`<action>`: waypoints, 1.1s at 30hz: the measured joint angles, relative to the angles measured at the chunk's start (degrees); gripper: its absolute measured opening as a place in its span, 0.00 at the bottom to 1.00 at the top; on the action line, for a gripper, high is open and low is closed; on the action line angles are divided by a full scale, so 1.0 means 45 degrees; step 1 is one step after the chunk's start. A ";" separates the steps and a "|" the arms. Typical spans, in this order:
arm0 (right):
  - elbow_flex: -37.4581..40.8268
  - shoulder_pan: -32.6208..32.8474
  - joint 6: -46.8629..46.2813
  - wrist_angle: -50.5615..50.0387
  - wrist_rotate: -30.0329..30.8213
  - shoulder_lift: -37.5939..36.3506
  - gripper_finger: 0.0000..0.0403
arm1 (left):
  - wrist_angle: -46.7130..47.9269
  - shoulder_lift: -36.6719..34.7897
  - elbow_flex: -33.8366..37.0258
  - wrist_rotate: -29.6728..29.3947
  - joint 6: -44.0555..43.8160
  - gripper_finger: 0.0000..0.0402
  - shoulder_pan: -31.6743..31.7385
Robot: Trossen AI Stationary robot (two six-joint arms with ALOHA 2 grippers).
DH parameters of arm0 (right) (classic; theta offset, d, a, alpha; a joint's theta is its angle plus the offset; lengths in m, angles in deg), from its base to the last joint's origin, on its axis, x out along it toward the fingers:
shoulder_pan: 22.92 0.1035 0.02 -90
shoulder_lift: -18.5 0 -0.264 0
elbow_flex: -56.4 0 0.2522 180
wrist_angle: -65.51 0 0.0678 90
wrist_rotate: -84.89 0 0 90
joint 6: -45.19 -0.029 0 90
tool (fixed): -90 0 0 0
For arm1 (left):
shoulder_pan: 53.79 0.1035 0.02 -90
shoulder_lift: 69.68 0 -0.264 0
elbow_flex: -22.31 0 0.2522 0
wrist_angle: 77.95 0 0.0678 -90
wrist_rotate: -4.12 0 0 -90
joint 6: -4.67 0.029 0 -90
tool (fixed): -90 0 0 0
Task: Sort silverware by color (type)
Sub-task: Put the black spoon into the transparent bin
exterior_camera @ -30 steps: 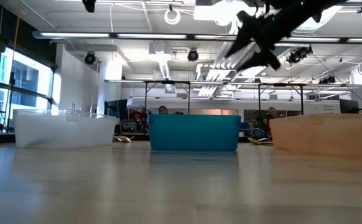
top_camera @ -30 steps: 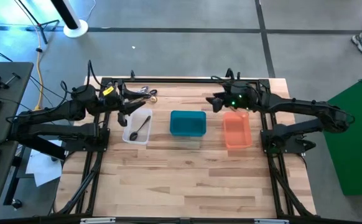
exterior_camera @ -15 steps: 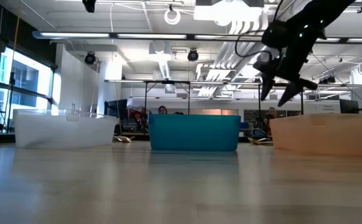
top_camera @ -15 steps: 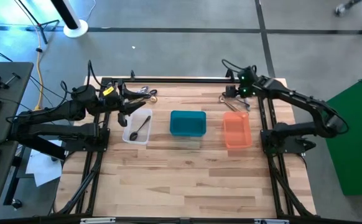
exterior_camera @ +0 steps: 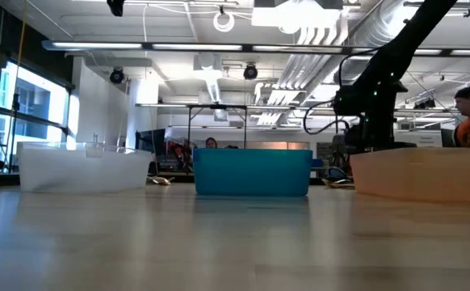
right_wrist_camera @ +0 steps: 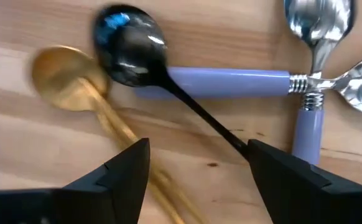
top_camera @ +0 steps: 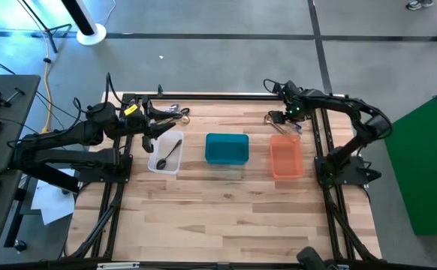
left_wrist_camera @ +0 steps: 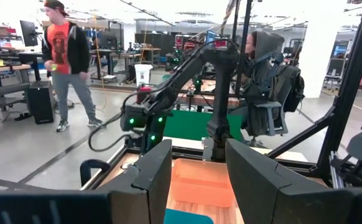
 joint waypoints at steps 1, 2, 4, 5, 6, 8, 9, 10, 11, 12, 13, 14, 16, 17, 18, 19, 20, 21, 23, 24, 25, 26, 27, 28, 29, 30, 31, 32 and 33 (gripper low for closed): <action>-0.0108 -0.0023 -0.0013 -0.0084 0.0125 0.0081 0.63 | 0.0000 0.0000 0.0000 0.0000 -0.0004 0.35 0.0000; -0.0217 0.0043 -0.0009 -0.0064 0.0319 0.0167 0.63 | 0.0003 0.0000 0.0000 0.0000 -0.0014 0.35 -0.0003; -0.0383 0.0092 0.0100 -0.0003 0.0594 0.0337 0.63 | 0.0000 -0.0005 0.0000 0.0000 -0.0008 0.35 0.0000; -0.0468 0.0097 0.0086 0.0042 0.0654 0.0389 0.63 | 0.0000 0.0000 0.0000 0.0000 -0.0012 0.35 -0.0002; -0.0561 0.0098 0.0022 0.0072 0.0700 0.0453 0.63 | 0.0000 0.0000 0.0000 0.0000 -0.0019 0.35 -0.0005; -0.0677 0.0089 0.0001 0.0052 0.0688 0.0588 0.63 | 0.0000 0.0000 0.0000 0.0000 -0.0019 0.35 0.0000; -0.0738 0.0069 0.0000 -0.0007 0.0603 0.0633 0.63 | 0.0000 0.0000 0.0000 0.0005 -0.0024 0.35 -0.0002; -0.0789 0.0068 -0.0005 -0.0043 0.0428 0.0634 0.63 | 0.0004 0.0000 0.0000 0.0005 -0.0074 0.35 0.0000; -0.0830 0.0068 -0.0008 -0.0048 0.0259 0.0626 0.63 | 0.0005 0.0000 0.0000 0.0007 -0.0211 0.35 -0.0005; -0.0841 0.0080 -0.0009 -0.0037 0.0068 0.0615 0.63 | 0.0012 -0.0002 0.0000 0.0010 -0.0359 0.35 -0.0002; -0.0841 0.0094 0.0000 -0.0088 -0.0128 0.0612 0.63 | 0.0028 0.0000 0.0000 0.0013 -0.0476 0.35 -0.0005; -0.0841 0.0098 0.0032 -0.0145 -0.0206 0.0612 0.63 | 0.0060 -0.0002 0.0000 0.0010 -0.0537 0.35 -0.0002; -0.0841 0.0107 0.0088 -0.0249 -0.0359 0.0612 0.63 | 0.0068 0.0000 0.0000 0.0015 -0.0554 0.35 -0.0005; -0.0841 0.0102 0.0113 -0.0376 -0.0579 0.0612 0.63 | 0.0077 0.0000 0.0000 0.0015 -0.0554 0.35 -0.0004; -0.0841 0.0102 0.0233 -0.0478 -0.0811 0.0612 0.63 | 0.0083 -0.0004 0.0000 0.0015 -0.0559 0.35 0.0000; -0.0841 0.0102 0.0365 -0.0495 -0.1034 0.0611 0.63 | 0.0087 0.0000 0.0000 0.0015 -0.0555 0.35 -0.0005; -0.0841 0.0097 0.0519 -0.0471 -0.1163 0.0608 0.63 | 0.0092 0.0000 0.0000 0.0015 -0.0556 0.35 -0.0003; -0.0841 0.0102 0.0642 -0.0439 -0.1254 0.0599 0.63 | 0.0090 0.0000 0.0000 0.0015 -0.0554 0.35 -0.0005; -0.0881 0.0076 0.0884 -0.0493 -0.1244 0.0516 0.63 | 0.0087 0.0000 0.0000 0.0015 -0.0555 0.35 0.0000; -0.0988 0.0045 0.0904 -0.0582 -0.1132 0.0454 0.63 | 0.0092 0.0000 0.0000 0.0012 -0.0554 0.35 0.0000; -0.1127 -0.0015 0.0887 -0.0630 -0.0974 0.0376 0.63 | 0.0087 0.0000 0.0000 0.0015 -0.0554 0.35 0.0000; -0.1334 -0.0086 0.0806 -0.0811 -0.0672 0.0307 0.63 | 0.0087 -0.0002 0.0000 0.0010 -0.0558 0.35 -0.0005; -0.1566 -0.0159 0.0618 -0.1072 -0.0267 0.0259 0.63 | 0.0087 0.0000 0.0000 0.0010 -0.0558 0.35 0.0000; -0.1817 -0.0223 0.0508 -0.1346 0.0165 0.0248 0.63 | 0.0087 0.0000 0.0000 0.0010 -0.0559 0.35 0.0000; -0.2024 -0.0280 0.0519 -0.1552 0.0602 0.0275 0.63 | 0.0089 0.0000 0.0000 0.0010 -0.0559 0.35 -0.0004; -0.2241 -0.0350 0.0669 -0.1775 0.0899 0.0356 0.63 | 0.0087 0.0000 0.0000 0.0010 -0.0559 0.35 -0.0003; -0.2427 -0.0434 0.0855 -0.1910 0.1041 0.0499 0.63 | 0.0087 0.0000 0.0000 0.0010 -0.0559 0.35 -0.0003; -0.2555 -0.0539 0.0884 -0.2024 0.1046 0.0675 0.63 | 0.0087 0.0000 0.0000 0.0010 -0.0559 0.35 0.0000; -0.2678 -0.0624 0.0880 -0.2132 0.0955 0.0909 0.63 | 0.0087 0.0000 0.0000 0.0009 -0.0559 0.35 0.0000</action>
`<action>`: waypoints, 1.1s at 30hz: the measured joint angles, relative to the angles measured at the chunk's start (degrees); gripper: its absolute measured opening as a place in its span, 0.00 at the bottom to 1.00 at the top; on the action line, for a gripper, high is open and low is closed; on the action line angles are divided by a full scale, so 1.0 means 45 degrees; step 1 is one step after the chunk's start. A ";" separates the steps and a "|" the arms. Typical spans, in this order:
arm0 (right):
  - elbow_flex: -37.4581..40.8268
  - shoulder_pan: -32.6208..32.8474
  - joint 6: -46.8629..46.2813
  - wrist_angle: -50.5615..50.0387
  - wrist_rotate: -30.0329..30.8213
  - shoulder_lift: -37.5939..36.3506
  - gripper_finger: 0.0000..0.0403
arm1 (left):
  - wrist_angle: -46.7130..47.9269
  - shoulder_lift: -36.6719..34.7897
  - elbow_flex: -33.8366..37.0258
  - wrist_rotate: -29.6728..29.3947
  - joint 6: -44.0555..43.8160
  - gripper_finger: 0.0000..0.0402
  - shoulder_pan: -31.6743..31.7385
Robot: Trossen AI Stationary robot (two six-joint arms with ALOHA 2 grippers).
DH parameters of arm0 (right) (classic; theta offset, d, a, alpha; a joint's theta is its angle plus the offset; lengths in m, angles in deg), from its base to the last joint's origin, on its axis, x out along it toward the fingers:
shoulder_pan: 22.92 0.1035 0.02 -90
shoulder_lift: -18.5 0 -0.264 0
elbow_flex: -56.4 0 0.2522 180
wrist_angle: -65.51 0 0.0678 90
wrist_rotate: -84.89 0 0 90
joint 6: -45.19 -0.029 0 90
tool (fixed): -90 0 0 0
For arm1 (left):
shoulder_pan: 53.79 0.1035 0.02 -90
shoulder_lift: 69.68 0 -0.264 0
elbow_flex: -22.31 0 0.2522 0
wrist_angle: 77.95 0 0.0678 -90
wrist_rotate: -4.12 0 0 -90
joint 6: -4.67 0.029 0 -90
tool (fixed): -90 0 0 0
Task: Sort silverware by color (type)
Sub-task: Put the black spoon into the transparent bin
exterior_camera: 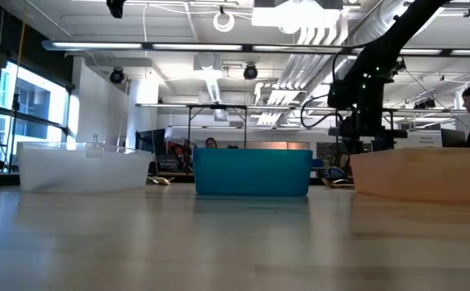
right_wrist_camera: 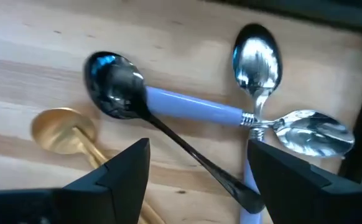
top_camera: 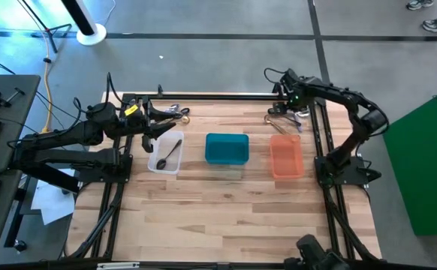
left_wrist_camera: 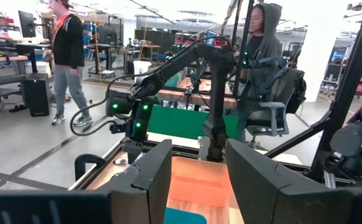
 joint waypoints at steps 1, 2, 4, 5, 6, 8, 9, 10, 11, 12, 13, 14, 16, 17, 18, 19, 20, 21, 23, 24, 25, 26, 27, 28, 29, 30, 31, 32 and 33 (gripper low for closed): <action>-0.0080 -0.0058 0.0008 -0.0062 -0.0170 0.0247 0.63 | 0.0000 0.0000 0.0000 -0.0004 0.0000 0.35 0.0000; -0.0158 -0.0074 0.0009 -0.0161 -0.0362 0.0513 0.63 | 0.0000 0.0000 0.0000 -0.0002 0.0000 0.35 0.0000; -0.0230 -0.0069 0.0149 -0.0334 -0.0698 0.0934 0.63 | 0.0000 0.0000 0.0000 -0.0002 0.0000 0.35 -0.0002; -0.0243 -0.0062 0.0317 -0.0388 -0.0936 0.1083 0.63 | 0.0000 0.0000 0.0000 -0.0004 -0.0005 0.35 -0.0001; -0.0251 -0.0060 0.0454 -0.0408 -0.1128 0.1192 0.63 | 0.0000 0.0000 0.0000 -0.0004 -0.0005 0.35 -0.0002; -0.0256 -0.0038 0.0651 -0.0434 -0.1337 0.1314 0.63 | 0.0000 0.0000 0.0000 -0.0004 -0.0005 0.35 -0.0002; -0.0256 -0.0016 0.0653 -0.0436 -0.1264 0.1351 0.63 | 0.0000 0.0000 0.0000 -0.0004 -0.0005 0.35 -0.0002; -0.0256 -0.0007 0.0649 -0.0416 -0.1063 0.1376 0.63 | 0.0000 0.0000 0.0000 -0.0004 -0.0005 0.35 -0.0005; -0.0256 -0.0007 0.0647 -0.0408 -0.0767 0.1402 0.63 | 0.0000 0.0000 0.0000 -0.0004 -0.0005 0.35 0.0000; -0.0256 -0.0008 0.0646 -0.0411 -0.0460 0.1431 0.63 | 0.0000 0.0000 0.0000 -0.0004 -0.0005 0.35 -0.0003; -0.0256 -0.0012 0.0647 -0.0411 -0.0230 0.1452 0.63 | 0.0000 0.0000 0.0000 -0.0004 -0.0005 0.35 -0.0002; -0.0250 -0.0033 0.0668 -0.0397 -0.0132 0.1452 0.63 | 0.0000 0.0000 0.0000 -0.0004 -0.0009 0.35 -0.0004; -0.0236 -0.0036 0.0685 -0.0319 -0.0055 0.1452 0.63 | 0.0000 0.0000 0.0000 -0.0004 -0.0038 0.35 -0.0005; -0.0227 -0.0036 0.0748 -0.0353 -0.0055 0.1452 0.63 | 0.0000 0.0000 0.0000 -0.0004 -0.0119 0.35 -0.0005; -0.0227 -0.0036 0.0894 -0.0377 -0.0059 0.1452 0.63 | 0.0000 0.0000 0.0000 -0.0004 -0.0137 0.35 -0.0002; -0.0227 -0.0036 0.0933 -0.0379 -0.0059 0.1452 0.63 | 0.0002 0.0000 0.0000 -0.0004 -0.0136 0.35 -0.0005; -0.0227 -0.0036 0.0954 -0.0422 -0.0075 0.1452 0.63 | 0.0005 0.0002 0.0000 -0.0004 -0.0131 0.35 -0.0002; -0.0224 -0.0036 0.0915 -0.0493 -0.0143 0.1452 0.63 | 0.0005 0.0005 0.0000 -0.0004 -0.0131 0.35 -0.0002; -0.0217 -0.0006 0.0911 -0.0523 -0.0343 0.1452 0.63 | 0.0005 0.0005 0.0000 -0.0004 -0.0136 0.35 -0.0005; -0.0217 0.0028 0.0913 -0.0518 -0.0447 0.1452 0.63 | 0.0005 0.0005 0.0000 -0.0004 -0.0131 0.35 -0.0003; -0.0217 0.0072 0.0907 -0.0518 -0.0477 0.1461 0.63 | 0.0005 0.0005 0.0000 -0.0004 -0.0127 0.35 -0.0005; -0.0217 0.0135 0.0874 -0.0518 -0.0472 0.1511 0.63 | 0.0005 0.0005 0.0000 -0.0004 -0.0126 0.35 -0.0004; -0.0217 0.0168 0.0874 -0.0528 -0.0477 0.1608 0.63 | 0.0006 0.0005 0.0000 -0.0004 -0.0126 0.35 -0.0004; -0.0217 0.0211 0.0883 -0.0559 -0.0481 0.1733 0.63 | 0.0010 0.0005 0.0000 -0.0004 -0.0128 0.35 -0.0003; -0.0212 0.0249 0.0885 -0.0593 -0.0477 0.1880 0.63 | 0.0006 0.0005 0.0000 -0.0004 -0.0126 0.35 -0.0003; -0.0223 0.0273 0.0871 -0.0622 -0.0485 0.2012 0.63 | 0.0007 0.0005 0.0000 -0.0004 -0.0126 0.35 -0.0005; -0.0257 0.0304 0.0884 -0.0640 -0.0440 0.2102 0.63 | 0.0010 0.0005 0.0000 -0.0004 -0.0128 0.35 -0.0004; -0.0312 0.0377 0.0871 -0.0685 -0.0367 0.2182 0.63 | 0.0006 0.0005 0.0000 -0.0004 -0.0131 0.35 -0.0004; -0.0329 0.0448 0.0820 -0.0693 -0.0298 0.2221 0.63 | 0.0010 0.0005 0.0000 -0.0004 -0.0133 0.35 -0.0002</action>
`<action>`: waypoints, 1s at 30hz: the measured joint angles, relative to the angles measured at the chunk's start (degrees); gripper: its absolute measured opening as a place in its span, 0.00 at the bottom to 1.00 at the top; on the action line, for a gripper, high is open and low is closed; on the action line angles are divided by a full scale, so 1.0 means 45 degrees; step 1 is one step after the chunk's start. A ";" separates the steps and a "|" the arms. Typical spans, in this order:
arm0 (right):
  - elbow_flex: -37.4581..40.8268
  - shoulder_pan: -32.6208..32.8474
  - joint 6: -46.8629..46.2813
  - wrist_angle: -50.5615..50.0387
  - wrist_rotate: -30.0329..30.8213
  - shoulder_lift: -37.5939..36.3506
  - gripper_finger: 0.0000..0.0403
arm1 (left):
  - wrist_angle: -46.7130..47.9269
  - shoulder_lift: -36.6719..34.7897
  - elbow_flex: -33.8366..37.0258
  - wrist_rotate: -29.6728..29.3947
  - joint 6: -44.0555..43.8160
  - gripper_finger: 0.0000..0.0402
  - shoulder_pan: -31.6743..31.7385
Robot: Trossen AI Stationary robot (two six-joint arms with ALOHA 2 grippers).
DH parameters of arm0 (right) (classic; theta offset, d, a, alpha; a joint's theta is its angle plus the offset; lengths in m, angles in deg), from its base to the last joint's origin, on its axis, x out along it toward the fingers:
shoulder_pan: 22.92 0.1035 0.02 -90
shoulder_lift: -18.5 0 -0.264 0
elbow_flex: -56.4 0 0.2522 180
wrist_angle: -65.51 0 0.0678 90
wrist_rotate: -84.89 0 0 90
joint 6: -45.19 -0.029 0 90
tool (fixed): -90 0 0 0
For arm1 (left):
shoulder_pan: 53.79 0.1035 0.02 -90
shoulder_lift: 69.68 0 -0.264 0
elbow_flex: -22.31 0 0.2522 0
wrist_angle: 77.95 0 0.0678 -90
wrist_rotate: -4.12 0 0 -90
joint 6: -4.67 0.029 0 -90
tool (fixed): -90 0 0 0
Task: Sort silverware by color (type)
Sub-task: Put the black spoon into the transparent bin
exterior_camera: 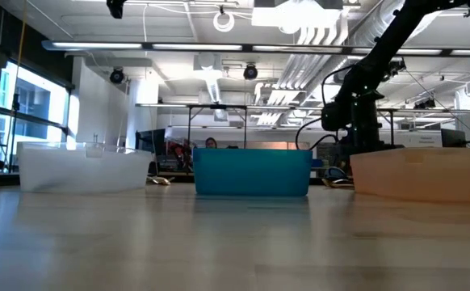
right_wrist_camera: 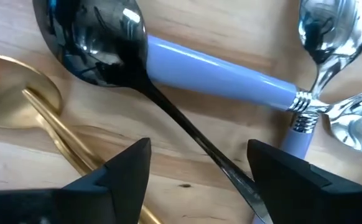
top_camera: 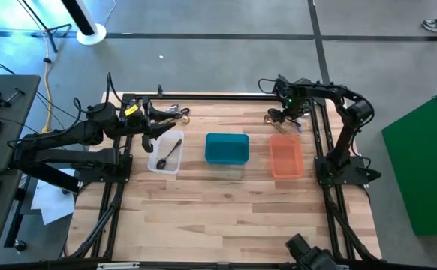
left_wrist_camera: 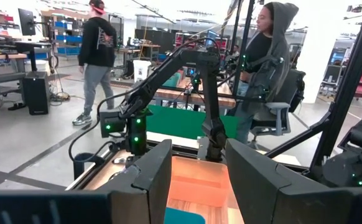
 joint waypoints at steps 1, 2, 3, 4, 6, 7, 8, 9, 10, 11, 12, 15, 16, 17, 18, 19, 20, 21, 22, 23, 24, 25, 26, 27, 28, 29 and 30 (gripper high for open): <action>0.0003 0.0049 -0.0052 0.0015 0.0121 0.0019 0.63 | 0.0000 0.0000 0.0000 0.0000 0.0002 0.35 -0.0002; 0.0005 0.0060 -0.0125 0.0024 0.0204 0.0027 0.63 | 0.0000 0.0000 0.0000 0.0000 0.0000 0.35 0.0002; 0.0005 0.0060 -0.0167 0.0024 0.0238 0.0032 0.62 | 0.0000 0.0000 0.0000 0.0000 -0.0003 0.35 0.0002; 0.0014 0.0060 -0.0193 0.0028 0.0213 0.0040 0.61 | 0.0000 0.0000 0.0000 0.0000 -0.0003 0.35 -0.0001; 0.0016 0.0055 -0.0194 0.0040 0.0114 0.0045 0.56 | 0.0000 0.0000 0.0000 0.0000 0.0002 0.35 0.0001; 0.0019 0.0058 -0.0186 0.0022 0.0092 0.0051 0.53 | 0.0000 0.0000 0.0000 0.0002 0.0002 0.35 0.0000; 0.0016 0.0082 -0.0173 0.0015 0.0092 0.0054 0.49 | 0.0000 0.0000 0.0000 0.0004 0.0002 0.35 -0.0002; 0.0019 0.0120 -0.0173 -0.0005 0.0066 0.0059 0.44 | 0.0000 0.0000 0.0000 0.0000 -0.0003 0.35 -0.0002; 0.0019 0.0153 -0.0177 -0.0062 0.0035 0.0063 0.38 | 0.0000 0.0000 0.0000 0.0000 0.0002 0.35 0.0002; 0.0019 0.0187 -0.0184 -0.0078 -0.0008 0.0066 0.33 | 0.0000 0.0000 0.0000 0.0000 0.0006 0.35 0.0002; 0.0019 0.0224 -0.0171 -0.0077 -0.0069 0.0067 0.27 | 0.0000 0.0000 0.0000 0.0004 0.0007 0.35 0.0002; 0.0019 0.0317 0.0088 -0.0024 -0.0346 0.0076 0.09 | 0.0000 0.0000 0.0000 0.0005 0.0004 0.35 -0.0002; 0.0019 0.0337 0.0160 -0.0024 -0.0398 0.0080 0.05 | 0.0000 0.0000 0.0000 0.0005 0.0007 0.35 0.0002; 0.0019 0.0341 0.0234 -0.0019 -0.0418 0.0081 0.02 | 0.0000 0.0000 0.0000 0.0005 0.0007 0.35 -0.0001; 0.0023 0.0341 0.0263 -0.0019 -0.0428 0.0085 0.03 | 0.0000 0.0000 0.0000 0.0005 0.0006 0.35 0.0002; 0.0029 0.0380 0.0209 -0.0027 -0.0420 0.0085 0.04 | 0.0000 0.0000 0.0000 0.0005 0.0002 0.35 0.0002; 0.0029 0.0414 0.0152 -0.0034 -0.0345 0.0085 0.05 | -0.0002 0.0000 0.0000 0.0005 0.0002 0.35 0.0002; 0.0031 0.0419 0.0102 -0.0039 -0.0312 0.0085 0.05 | -0.0001 0.0000 0.0000 0.0005 0.0002 0.35 0.0002; 0.0035 0.0418 0.0103 -0.0039 -0.0327 0.0090 0.04 | -0.0008 0.0000 0.0000 0.0005 0.0007 0.35 -0.0002; 0.0039 0.0414 0.0138 -0.0039 -0.0355 0.0090 0.03 | -0.0010 0.0000 0.0000 0.0010 0.0004 0.35 0.0002; 0.0039 0.0414 0.0190 -0.0039 -0.0345 0.0090 0.02 | -0.0007 0.0000 0.0000 0.0010 -0.0001 0.35 0.0002; 0.0039 0.0414 0.0203 -0.0039 -0.0335 0.0090 0.01 | -0.0005 0.0000 0.0000 0.0010 -0.0001 0.35 0.0000; 0.0039 0.0418 0.0218 -0.0042 -0.0350 0.0075 0.01 | -0.0010 0.0000 0.0000 0.0010 0.0004 0.35 0.0002; 0.0039 0.0442 0.0243 -0.0040 -0.0366 0.0035 0.02 | -0.0010 0.0000 0.0000 0.0010 0.0007 0.35 -0.0001; 0.0044 0.0464 0.0281 0.0005 -0.0320 -0.0020 0.01 | -0.0009 0.0000 0.0000 0.0010 0.0007 0.35 0.0001; 0.0061 0.0473 0.0294 0.0049 -0.0285 -0.0107 0.01 | -0.0010 0.0000 0.0000 0.0010 0.0007 0.35 0.0002; 0.0073 0.0462 0.0323 0.0023 -0.0248 -0.0195 0.01 | -0.0010 0.0000 0.0000 0.0010 0.0012 0.35 0.0002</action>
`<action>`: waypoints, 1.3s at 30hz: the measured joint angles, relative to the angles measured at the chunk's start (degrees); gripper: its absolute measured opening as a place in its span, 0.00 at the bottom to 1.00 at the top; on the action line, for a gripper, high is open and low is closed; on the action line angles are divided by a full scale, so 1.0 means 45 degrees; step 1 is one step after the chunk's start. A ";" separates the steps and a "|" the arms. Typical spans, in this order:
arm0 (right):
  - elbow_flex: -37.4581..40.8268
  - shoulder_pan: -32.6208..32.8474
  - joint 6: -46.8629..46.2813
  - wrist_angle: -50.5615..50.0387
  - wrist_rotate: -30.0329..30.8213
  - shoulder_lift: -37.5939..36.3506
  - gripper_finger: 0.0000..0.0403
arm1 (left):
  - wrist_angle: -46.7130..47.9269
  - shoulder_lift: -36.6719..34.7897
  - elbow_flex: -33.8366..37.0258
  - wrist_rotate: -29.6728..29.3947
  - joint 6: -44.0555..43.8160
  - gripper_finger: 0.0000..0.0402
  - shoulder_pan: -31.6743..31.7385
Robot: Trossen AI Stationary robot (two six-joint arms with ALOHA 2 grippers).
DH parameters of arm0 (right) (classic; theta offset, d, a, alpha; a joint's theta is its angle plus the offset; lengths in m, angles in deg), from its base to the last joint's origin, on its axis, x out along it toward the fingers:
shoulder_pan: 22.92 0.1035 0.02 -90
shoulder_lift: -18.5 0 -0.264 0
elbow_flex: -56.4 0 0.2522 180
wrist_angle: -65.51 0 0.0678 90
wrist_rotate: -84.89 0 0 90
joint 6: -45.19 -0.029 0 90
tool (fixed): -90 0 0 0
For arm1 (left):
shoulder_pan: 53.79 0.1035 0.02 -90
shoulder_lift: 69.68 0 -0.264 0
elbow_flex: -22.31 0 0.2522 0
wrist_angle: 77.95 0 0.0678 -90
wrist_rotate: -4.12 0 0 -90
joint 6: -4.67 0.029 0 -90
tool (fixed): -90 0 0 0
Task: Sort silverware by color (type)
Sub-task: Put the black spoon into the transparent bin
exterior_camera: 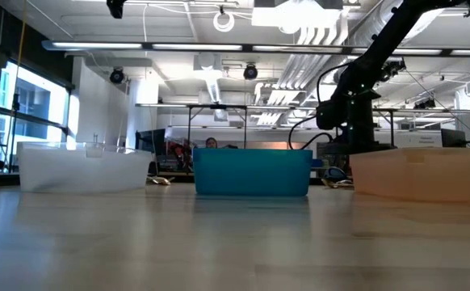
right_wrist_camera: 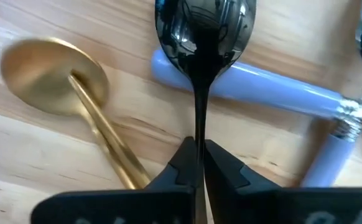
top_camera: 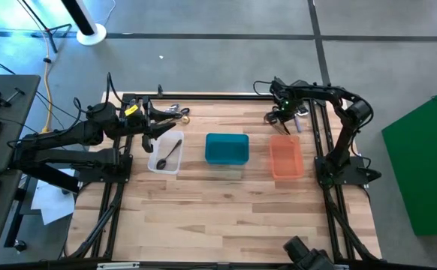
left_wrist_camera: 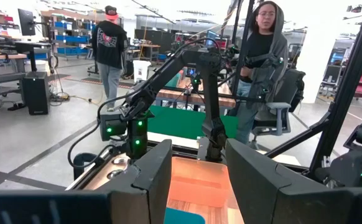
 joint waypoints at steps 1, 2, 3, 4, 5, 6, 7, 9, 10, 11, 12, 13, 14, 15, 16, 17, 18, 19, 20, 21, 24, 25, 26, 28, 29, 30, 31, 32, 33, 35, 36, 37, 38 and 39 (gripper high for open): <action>0.0022 -0.0020 0.0017 -0.0089 0.0116 -0.0088 0.01 | 0.0000 0.0000 0.0000 0.0000 -0.0005 0.35 -0.0004; 0.0036 -0.0028 0.0013 -0.0202 0.0294 -0.0199 0.01 | 0.0000 0.0000 0.0000 0.0000 -0.0005 0.35 -0.0001; 0.0053 -0.0041 0.0017 -0.0273 0.0278 -0.0337 0.01 | 0.0000 0.0000 0.0000 0.0000 -0.0008 0.35 -0.0002; 0.0047 -0.0047 0.0074 -0.0219 0.0272 -0.0498 0.01 | 0.0000 0.0000 0.0000 0.0000 -0.0010 0.35 -0.0001; 0.0029 -0.0033 0.0115 -0.0227 0.0282 -0.0649 0.01 | 0.0000 0.0000 0.0000 0.0000 -0.0002 0.35 -0.0001; 0.0024 -0.0024 0.0157 -0.0270 0.0248 -0.0809 0.01 | 0.0000 0.0000 0.0000 0.0000 0.0000 0.35 0.0000; 0.0024 -0.0021 0.0181 -0.0326 0.0248 -0.0974 0.00 | -0.0001 0.0000 0.0000 0.0000 0.0000 0.35 -0.0003; 0.0024 -0.0018 0.0208 -0.0345 0.0165 -0.1438 0.00 | 0.0000 0.0000 0.0000 0.0000 0.0000 0.35 0.0000; 0.0024 -0.0018 0.0207 -0.0339 0.0170 -0.1716 0.00 | 0.0000 0.0000 0.0000 0.0000 0.0000 0.35 0.0000; 0.0019 -0.0023 0.0207 -0.0332 0.0155 -0.1994 0.00 | 0.0000 0.0000 0.0000 0.0000 0.0000 0.35 -0.0002; 0.0019 -0.0018 0.0207 -0.0319 0.0139 -0.2288 0.00 | 0.0000 0.0000 0.0000 0.0000 0.0005 0.35 -0.0002; 0.0019 -0.0018 0.0207 -0.0317 0.0105 -0.2621 0.00 | 0.0000 0.0000 0.0000 0.0000 0.0005 0.35 -0.0004; 0.0015 -0.0018 0.0207 -0.0310 0.0089 -0.2959 0.00 | 0.0000 0.0000 0.0000 0.0000 0.0005 0.35 -0.0002; 0.0005 -0.0018 0.0211 -0.0288 0.0050 -0.3332 0.00 | 0.0000 0.0000 0.0000 0.0000 0.0005 0.35 -0.0004; 0.0004 -0.0018 0.0252 -0.0272 -0.0040 -0.3706 0.00 | -0.0002 0.0000 0.0000 0.0000 0.0005 0.35 -0.0005; 0.0004 0.0014 0.0318 -0.0249 -0.0126 -0.4089 0.00 | 0.0000 0.0000 0.0000 0.0000 0.0007 0.35 -0.0003; 0.0004 0.0095 0.0358 -0.0165 -0.0199 -0.4523 0.00 | -0.0002 0.0000 0.0000 0.0000 0.0010 0.35 -0.0002; 0.0032 0.0200 0.0445 0.0062 -0.0337 -0.4945 0.00 | -0.0005 0.0000 0.0000 0.0000 0.0011 0.35 -0.0002; 0.0115 0.0342 0.0498 0.0413 -0.0520 -0.5422 0.00 | 0.0000 0.0000 0.0000 0.0000 0.0025 0.35 -0.0001; 0.0220 0.0538 0.0523 0.0748 -0.0716 -0.5903 0.00 | -0.0005 0.0000 0.0000 0.0000 0.0029 0.35 0.0000; 0.0705 0.1284 0.0184 0.2045 -0.1324 -0.7312 0.00 | -0.0005 0.0000 0.0000 -0.0004 0.0029 0.35 -0.0005; 0.0910 0.1577 -0.0062 0.2560 -0.1477 -0.7791 0.00 | -0.0005 0.0000 0.0000 -0.0004 0.0029 0.35 -0.0002; 0.1161 0.1905 -0.0342 0.3134 -0.1590 -0.8261 0.00 | -0.0010 0.0000 0.0000 -0.0005 0.0027 0.35 -0.0005; 0.1703 0.2712 -0.0934 0.4297 -0.1686 -0.9104 0.00 | -0.0006 -0.0004 0.0000 -0.0005 0.0025 0.35 -0.0005; 0.2001 0.3143 -0.1172 0.4868 -0.1712 -0.9460 0.00 | -0.0010 0.0000 0.0000 -0.0005 0.0029 0.35 -0.0005; 0.2302 0.3597 -0.1354 0.5407 -0.1721 -0.9779 0.00 | -0.0010 0.0000 0.0000 -0.0005 0.0029 0.35 -0.0005; 0.2577 0.4070 -0.1553 0.5906 -0.1736 -1.0063 0.00 | -0.0010 0.0000 0.0000 -0.0005 0.0025 0.35 -0.0005; 0.2857 0.4551 -0.1694 0.6471 -0.1725 -1.0292 0.00 | -0.0010 -0.0004 0.0000 -0.0005 0.0024 0.35 0.0000; 0.3130 0.5040 -0.1784 0.7129 -0.1715 -1.0474 0.00 | -0.0006 -0.0001 0.0000 -0.0005 0.0025 0.35 -0.0003; 0.3599 0.6009 -0.1802 0.8427 -0.1578 -1.0659 0.00 | -0.0010 0.0000 0.0000 -0.0005 0.0024 0.35 -0.0003; 0.3811 0.6449 -0.1762 0.9148 -0.1472 -1.0673 0.00 | -0.0010 0.0000 0.0000 -0.0005 0.0024 0.35 -0.0005; 0.4009 0.6869 -0.1664 0.9894 -0.1426 -1.0669 0.00 | -0.0010 -0.0002 0.0000 -0.0008 0.0024 0.35 -0.0002; 0.4163 0.7230 -0.1454 1.0605 -0.1407 -1.0651 0.00 | -0.0010 -0.0002 0.0000 -0.0010 0.0024 0.35 -0.0002; 0.4240 0.7578 -0.1186 1.1247 -0.1384 -1.0585 0.00 | -0.0010 -0.0001 0.0000 -0.0010 0.0024 0.35 -0.0002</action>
